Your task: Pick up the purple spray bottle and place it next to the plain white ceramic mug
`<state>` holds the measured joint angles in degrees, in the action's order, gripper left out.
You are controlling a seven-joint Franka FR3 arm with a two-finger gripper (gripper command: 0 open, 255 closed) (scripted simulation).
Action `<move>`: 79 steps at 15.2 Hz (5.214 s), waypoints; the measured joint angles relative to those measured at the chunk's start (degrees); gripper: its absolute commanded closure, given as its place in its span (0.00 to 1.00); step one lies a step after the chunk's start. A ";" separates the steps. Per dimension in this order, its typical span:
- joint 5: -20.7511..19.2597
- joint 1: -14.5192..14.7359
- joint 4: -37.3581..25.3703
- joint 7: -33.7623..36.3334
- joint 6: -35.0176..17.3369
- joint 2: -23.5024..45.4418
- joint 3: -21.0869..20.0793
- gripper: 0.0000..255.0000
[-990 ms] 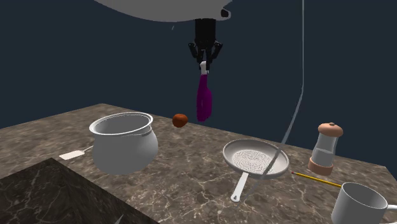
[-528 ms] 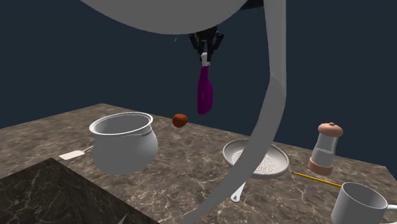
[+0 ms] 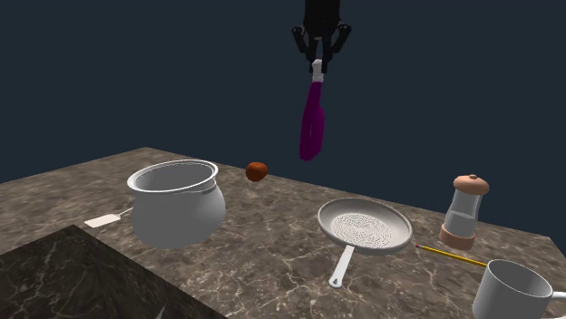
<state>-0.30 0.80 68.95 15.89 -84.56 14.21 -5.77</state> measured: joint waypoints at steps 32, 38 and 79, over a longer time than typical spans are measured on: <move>0.37 -14.75 21.13 -28.62 4.77 -25.29 14.21 1.00; 0.09 -14.81 28.05 -28.58 -0.10 -27.37 14.13 1.00; -0.28 -15.15 61.58 -29.07 -32.24 -28.74 14.62 1.00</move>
<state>-0.58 -14.35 130.52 -13.18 -116.80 -14.53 8.85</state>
